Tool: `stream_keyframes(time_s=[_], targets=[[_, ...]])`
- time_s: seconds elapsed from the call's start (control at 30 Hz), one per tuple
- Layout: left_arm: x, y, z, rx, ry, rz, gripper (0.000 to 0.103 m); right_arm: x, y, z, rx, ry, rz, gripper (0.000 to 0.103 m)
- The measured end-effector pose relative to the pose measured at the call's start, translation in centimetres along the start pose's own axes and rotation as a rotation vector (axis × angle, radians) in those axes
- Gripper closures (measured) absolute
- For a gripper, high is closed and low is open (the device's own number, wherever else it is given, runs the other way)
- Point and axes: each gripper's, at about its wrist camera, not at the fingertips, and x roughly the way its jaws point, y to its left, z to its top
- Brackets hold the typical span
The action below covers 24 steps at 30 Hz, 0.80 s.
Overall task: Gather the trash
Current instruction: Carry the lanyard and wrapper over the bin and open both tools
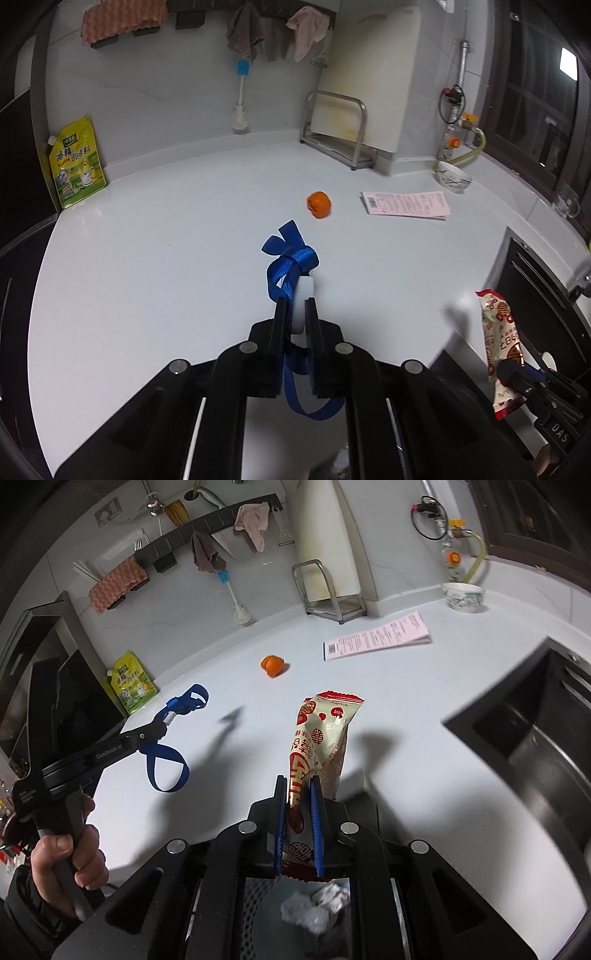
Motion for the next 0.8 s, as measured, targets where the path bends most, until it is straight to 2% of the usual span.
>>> stream_keyframes(time_s=[0.17,0.37,0.53,0.8], targets=[[-3.4,-1.7,-2.8,0.035,-0.024,-0.003,0.093,-2.4,0.0,-3.4,0.015,-0.003,-0.008,0.091],[-5.8,-3.5,-6.1,0.065,-0.017,-0.020,0.093,-4.6,0.0,-6.9,0.025,0.007,-0.021,0.091],[-6.6,-5.2,-8.7,0.085,0.002,-0.039,0.093,-5.8,-0.1,-9.1,0.025,0.015,-0.039,0.091],[-6.4,-8.1,-12.5,0.135,0.047,-0.079,0.092,-5.7,-0.8,-11.8,0.042,0.056,-0.047,0.091]])
